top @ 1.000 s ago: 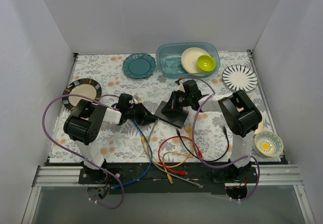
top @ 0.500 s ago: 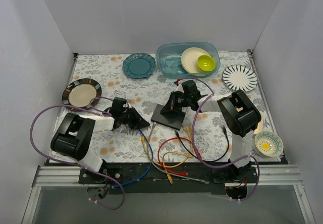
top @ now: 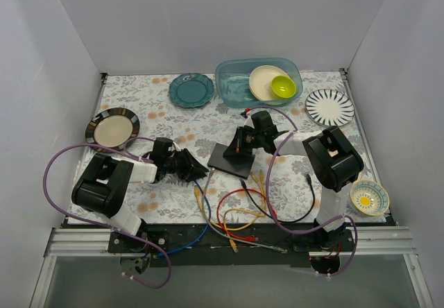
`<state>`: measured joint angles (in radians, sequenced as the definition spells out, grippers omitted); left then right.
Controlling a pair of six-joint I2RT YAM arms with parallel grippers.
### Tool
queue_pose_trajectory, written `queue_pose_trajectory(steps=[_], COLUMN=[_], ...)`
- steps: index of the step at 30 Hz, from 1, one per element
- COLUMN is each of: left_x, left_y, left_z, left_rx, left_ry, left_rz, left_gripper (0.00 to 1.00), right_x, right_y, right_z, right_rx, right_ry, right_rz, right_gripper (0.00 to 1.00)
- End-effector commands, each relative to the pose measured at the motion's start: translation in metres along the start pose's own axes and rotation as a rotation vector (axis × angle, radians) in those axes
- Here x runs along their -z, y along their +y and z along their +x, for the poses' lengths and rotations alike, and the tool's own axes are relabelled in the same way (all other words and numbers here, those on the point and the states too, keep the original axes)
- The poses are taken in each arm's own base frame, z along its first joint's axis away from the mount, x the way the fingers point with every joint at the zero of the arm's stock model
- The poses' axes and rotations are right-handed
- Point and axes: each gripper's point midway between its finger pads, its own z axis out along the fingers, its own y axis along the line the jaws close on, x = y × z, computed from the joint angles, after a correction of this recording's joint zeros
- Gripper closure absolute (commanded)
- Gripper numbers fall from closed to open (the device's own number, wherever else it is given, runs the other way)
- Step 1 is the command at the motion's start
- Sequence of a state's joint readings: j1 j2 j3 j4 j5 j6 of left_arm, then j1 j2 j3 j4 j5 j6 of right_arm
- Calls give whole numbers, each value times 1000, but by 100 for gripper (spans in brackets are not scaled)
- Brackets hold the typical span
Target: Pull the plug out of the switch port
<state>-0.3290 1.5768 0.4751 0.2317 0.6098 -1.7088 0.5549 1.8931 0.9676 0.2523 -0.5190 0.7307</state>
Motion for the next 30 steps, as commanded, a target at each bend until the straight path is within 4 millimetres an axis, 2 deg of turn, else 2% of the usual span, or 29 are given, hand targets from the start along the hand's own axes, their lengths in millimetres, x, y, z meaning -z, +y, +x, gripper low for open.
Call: queue_pose_trajectory(steps=[1, 14, 19, 25, 30], left_x=[-2, -24, -30, -33, -26], left_y=[-11, -12, -7, -5, -4], left_z=[-3, -16, -15, -4, 11], left_rx=[-23, 12, 11, -13, -60], left_ry=[-14, -8, 7, 65, 126], left_rz=[83, 79, 65, 82, 120], left_gripper=[69, 67, 68, 73, 70], right_x=[-4, -9, -8, -8, -9], right_y=[-65, -68, -69, -70, -71], right_z=[44, 48, 50, 52, 52], right_rx=[-69, -78, -82, -87, -89], right_ry=[98, 121, 121, 125, 124], right_rz=[219, 225, 226, 227, 229], right_gripper=[96, 98, 99, 99, 99])
